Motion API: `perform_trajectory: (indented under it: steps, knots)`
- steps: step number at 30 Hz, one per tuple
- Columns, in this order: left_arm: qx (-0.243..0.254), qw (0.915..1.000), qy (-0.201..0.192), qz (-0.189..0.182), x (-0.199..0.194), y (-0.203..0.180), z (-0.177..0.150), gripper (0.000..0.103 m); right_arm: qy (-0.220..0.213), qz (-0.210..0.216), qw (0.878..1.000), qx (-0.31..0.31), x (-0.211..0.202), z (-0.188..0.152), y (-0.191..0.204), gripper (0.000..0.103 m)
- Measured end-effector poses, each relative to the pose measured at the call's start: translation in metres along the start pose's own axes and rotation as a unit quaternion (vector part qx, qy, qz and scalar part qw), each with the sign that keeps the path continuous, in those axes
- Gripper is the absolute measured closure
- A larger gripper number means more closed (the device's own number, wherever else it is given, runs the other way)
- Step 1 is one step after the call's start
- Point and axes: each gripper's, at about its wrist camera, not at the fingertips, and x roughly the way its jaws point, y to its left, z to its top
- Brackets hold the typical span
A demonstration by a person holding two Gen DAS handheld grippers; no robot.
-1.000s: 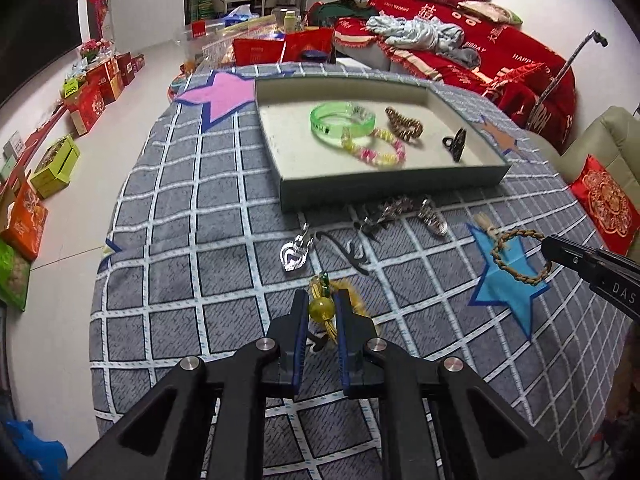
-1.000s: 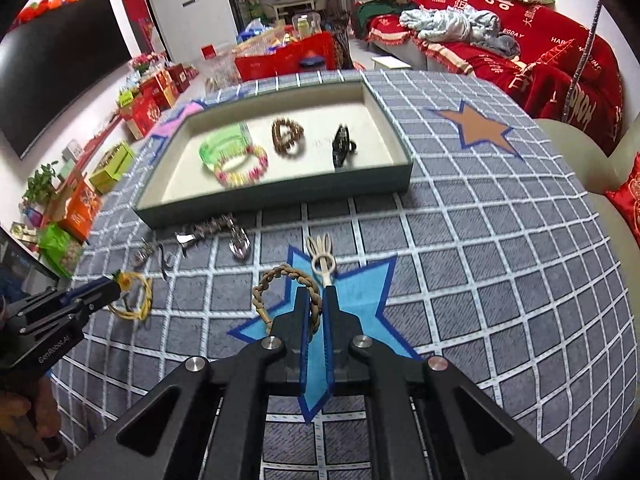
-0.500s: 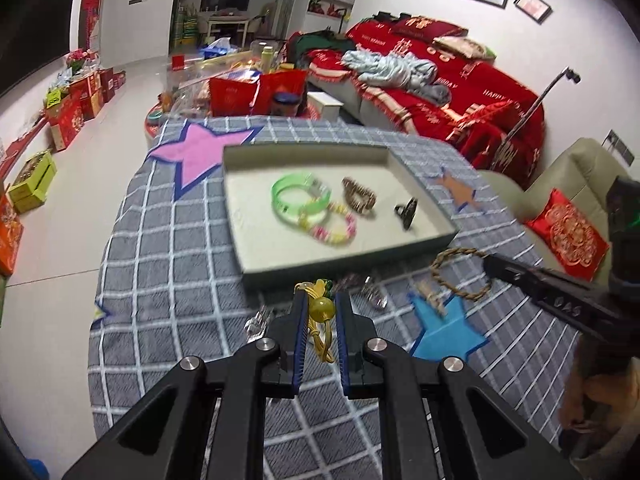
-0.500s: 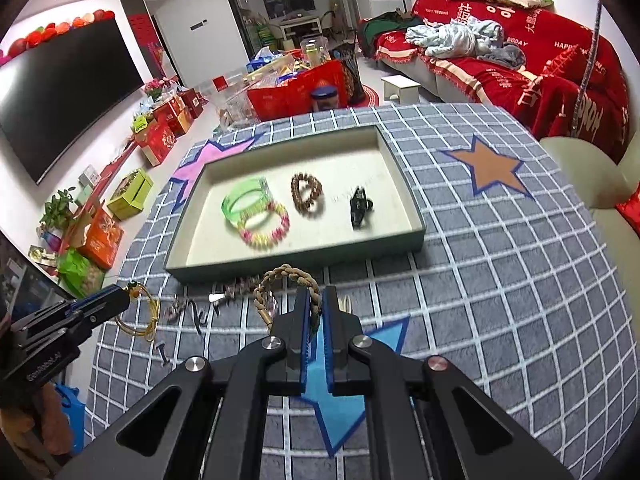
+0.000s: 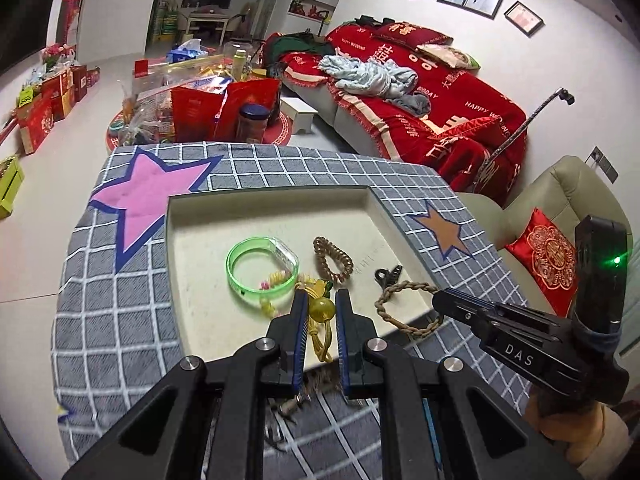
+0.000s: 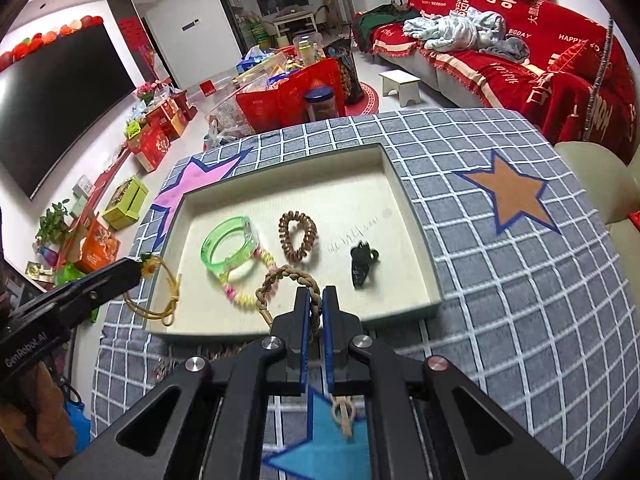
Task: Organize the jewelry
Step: 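Carry keychain and rope bracelet into the tray and open both tools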
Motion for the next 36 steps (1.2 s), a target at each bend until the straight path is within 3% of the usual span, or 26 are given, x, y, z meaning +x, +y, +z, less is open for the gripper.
perform_trajectory:
  steps: [7,17,30,36]
  knots:
    - [-0.004,0.9989,0.040,0.023,0.042,0.018,0.000,0.073,0.030,0.011,0.999,0.014,0.039,0.009,-0.005,0.096]
    - [0.015,0.9944,0.080,0.067,0.076,0.029,-0.013,0.073,0.052,-0.009,0.998,0.018,0.071,0.009,-0.013,0.096]
    - [0.063,0.9882,0.077,0.116,0.096,0.017,-0.009,0.073,0.064,-0.021,0.997,0.029,0.089,0.011,-0.026,0.096]
    - [0.084,0.9864,0.072,0.121,0.092,0.012,-0.012,0.073,0.063,-0.024,0.997,0.028,0.089,0.010,-0.026,0.096]
